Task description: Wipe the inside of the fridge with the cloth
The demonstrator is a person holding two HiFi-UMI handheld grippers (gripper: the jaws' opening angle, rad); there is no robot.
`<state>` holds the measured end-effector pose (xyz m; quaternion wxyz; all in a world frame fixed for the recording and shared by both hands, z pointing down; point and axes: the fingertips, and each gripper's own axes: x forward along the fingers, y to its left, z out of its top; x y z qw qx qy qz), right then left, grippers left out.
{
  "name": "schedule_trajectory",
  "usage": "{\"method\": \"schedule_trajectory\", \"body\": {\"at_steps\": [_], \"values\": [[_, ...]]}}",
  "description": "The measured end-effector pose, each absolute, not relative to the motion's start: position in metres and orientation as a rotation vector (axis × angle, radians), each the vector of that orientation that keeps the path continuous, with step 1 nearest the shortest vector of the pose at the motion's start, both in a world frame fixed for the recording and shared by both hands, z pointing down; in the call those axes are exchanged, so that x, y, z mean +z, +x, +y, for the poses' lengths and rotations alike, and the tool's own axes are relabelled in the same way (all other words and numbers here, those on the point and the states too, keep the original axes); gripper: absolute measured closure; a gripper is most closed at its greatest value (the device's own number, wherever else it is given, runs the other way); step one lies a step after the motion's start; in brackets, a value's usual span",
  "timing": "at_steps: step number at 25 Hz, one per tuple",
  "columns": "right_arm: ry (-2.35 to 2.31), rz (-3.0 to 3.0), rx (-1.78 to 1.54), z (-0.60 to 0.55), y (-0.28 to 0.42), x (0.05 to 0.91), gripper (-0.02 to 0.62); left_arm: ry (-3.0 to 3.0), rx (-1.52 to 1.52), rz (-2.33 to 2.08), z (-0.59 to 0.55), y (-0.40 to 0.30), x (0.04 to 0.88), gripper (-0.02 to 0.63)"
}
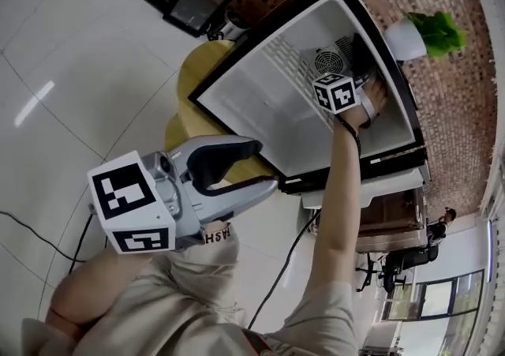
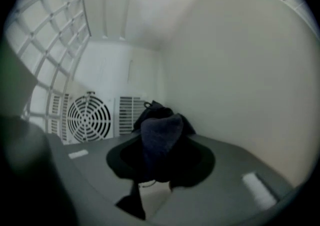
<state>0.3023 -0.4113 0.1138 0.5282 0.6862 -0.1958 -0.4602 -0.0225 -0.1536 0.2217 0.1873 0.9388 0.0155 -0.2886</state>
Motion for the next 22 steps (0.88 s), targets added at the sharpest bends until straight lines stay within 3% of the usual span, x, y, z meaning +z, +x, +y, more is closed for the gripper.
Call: {"method": "schedule_trajectory", "body": {"at_steps": [5,10,18,22], "values": [[1.735,-0.376,-0.975,-0.367,0.355,0.116,0.48,2.657,-0.804,0.023,-0.147,-0.012,0.224,0.426],[1.834,-0.412,-0.894,-0.352,0.362,0.112,0.477,2.676,-0.81,0.016,-0.151,-0.018,0.223,0.426],[1.504,-0.718,-1.266,-0.404,0.216,0.138,0.475,2.656,-0.793,0.023,-0.154,-0.016,0.226,0.426],[1.467,-0.809,-1.268,-0.451,0.177,0.149,0.476,2.65,-0.773,0.028,-0.146,-0.016,0.23,0.426]]}}
